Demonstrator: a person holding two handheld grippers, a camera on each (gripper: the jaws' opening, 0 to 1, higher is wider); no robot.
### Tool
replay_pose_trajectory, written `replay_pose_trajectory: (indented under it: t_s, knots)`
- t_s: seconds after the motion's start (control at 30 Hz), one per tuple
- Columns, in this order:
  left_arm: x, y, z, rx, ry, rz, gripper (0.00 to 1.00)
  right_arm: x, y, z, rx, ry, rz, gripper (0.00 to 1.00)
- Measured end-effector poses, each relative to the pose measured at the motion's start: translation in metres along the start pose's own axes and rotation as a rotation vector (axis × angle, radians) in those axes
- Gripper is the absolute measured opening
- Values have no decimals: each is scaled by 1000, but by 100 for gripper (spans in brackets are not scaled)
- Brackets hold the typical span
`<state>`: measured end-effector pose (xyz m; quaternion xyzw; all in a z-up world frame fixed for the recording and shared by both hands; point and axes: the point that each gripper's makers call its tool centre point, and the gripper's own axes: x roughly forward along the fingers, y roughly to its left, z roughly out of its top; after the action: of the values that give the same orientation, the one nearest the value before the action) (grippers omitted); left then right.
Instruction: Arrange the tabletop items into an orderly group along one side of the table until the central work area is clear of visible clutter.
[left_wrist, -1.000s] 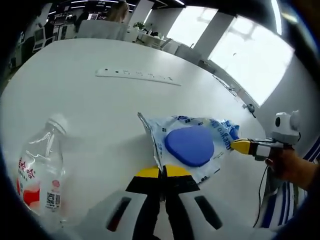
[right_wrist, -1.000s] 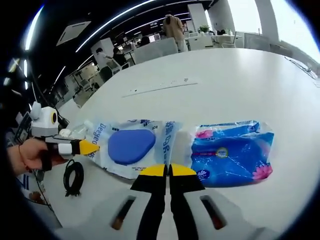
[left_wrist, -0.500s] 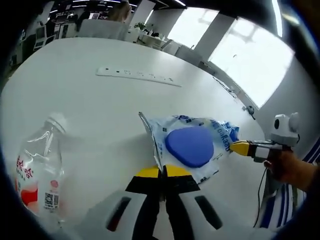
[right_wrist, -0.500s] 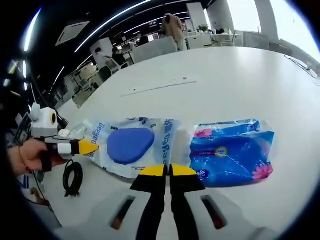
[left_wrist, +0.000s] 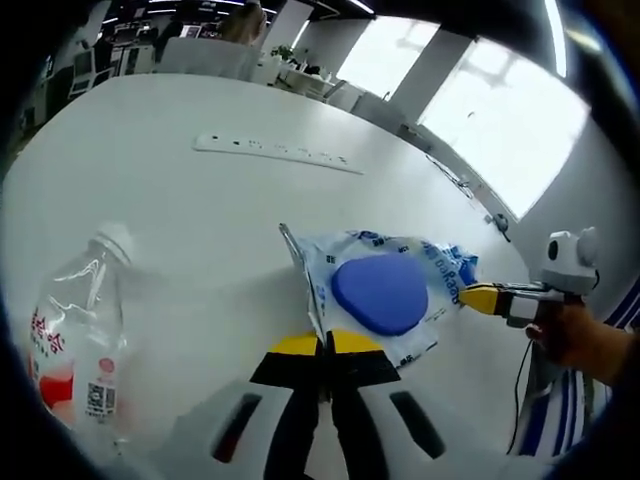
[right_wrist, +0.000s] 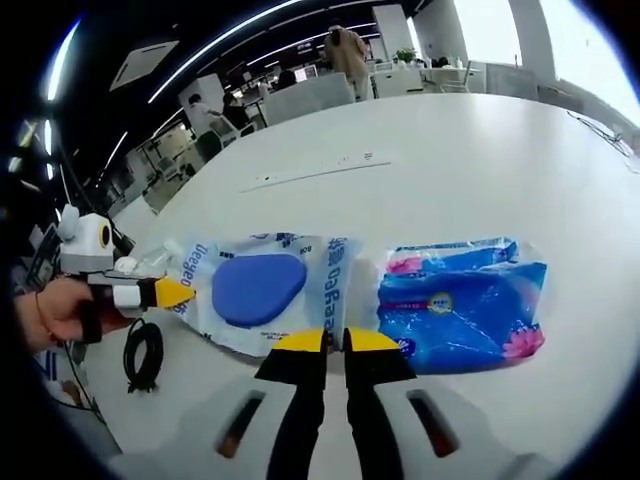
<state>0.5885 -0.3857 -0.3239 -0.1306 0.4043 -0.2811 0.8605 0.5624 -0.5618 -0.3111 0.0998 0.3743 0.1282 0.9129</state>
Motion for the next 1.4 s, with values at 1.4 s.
replay_pose_trajectory:
  t_s: [1.4]
  knots:
    - [-1, 1, 2, -7, -15, -12, 8, -2, -1, -1, -7, 6, -10, 9]
